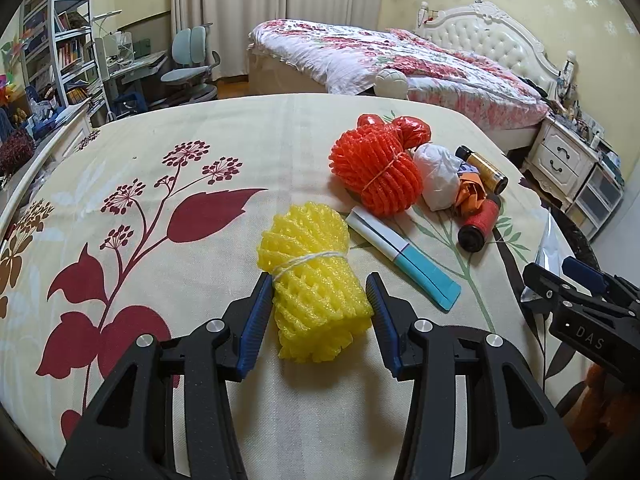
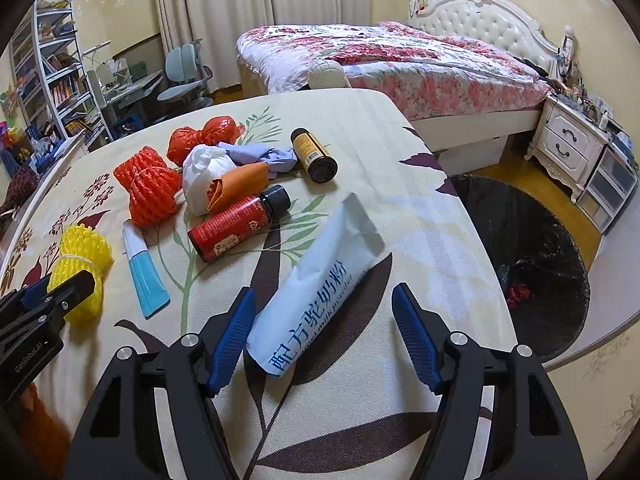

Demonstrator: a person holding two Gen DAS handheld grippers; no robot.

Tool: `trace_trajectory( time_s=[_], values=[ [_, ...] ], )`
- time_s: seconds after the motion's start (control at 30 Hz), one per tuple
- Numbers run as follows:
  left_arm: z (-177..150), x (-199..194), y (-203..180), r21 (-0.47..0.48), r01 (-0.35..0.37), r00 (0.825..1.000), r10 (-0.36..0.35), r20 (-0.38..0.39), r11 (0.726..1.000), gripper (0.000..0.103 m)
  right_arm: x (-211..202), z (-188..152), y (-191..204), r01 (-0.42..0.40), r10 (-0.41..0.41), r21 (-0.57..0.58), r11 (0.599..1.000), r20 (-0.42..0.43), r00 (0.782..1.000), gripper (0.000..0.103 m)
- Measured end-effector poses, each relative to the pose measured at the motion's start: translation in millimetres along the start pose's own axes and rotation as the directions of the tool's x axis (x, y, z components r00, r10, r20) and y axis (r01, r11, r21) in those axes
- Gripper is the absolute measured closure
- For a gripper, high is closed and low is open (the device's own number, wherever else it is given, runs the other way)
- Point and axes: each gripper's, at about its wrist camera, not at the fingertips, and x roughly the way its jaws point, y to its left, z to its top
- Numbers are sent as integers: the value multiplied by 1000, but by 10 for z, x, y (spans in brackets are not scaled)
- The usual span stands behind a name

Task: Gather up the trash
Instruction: 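Grasp the yellow foam net with the left tool while the right tool grasps the white tube, then carry the yellow foam net and white tube in both tools over the bin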

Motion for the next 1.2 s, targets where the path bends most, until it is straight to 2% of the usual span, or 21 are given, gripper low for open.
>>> trace_trajectory(
  time_s=[0.27,0.33,0.4,0.53,0.6,0.77,0.97,1.2],
  values=[
    [-2,33,-1,-14,5,1000,-5,-11,1000,55,0,-32,-126,-2,2,38,999,-4,1000,36],
    [-1,40,-4,-17,6,1000,-6,-14,1000,54,-4,-30,-127,-4,4,36,999,-1,1000,47],
    [-2,48,4,-24,2,1000,-3,-18,1000,48,-16,-29,-115,-11,11,30,999,3,1000,53],
    [-7,80,28,-35,9,999,-10,-40,999,48,-28,-29,-62,-25,25,9,1000,6,1000,62],
    [-13,85,22,-34,12,999,-14,-44,999,53,-31,-37,-46,-35,35,2,999,4,999,65],
    [-33,55,5,-27,27,999,-28,-28,999,60,-52,-46,-32,-51,51,-4,999,7,999,68],
    [-33,-30,-41,-10,18,1000,-18,4,1000,61,-118,-48,-22,-64,64,-9,998,28,998,71],
    [-9,-109,-216,12,54,998,-54,21,998,61,-218,-10,-43,-68,69,-13,998,57,996,71]
  ],
)
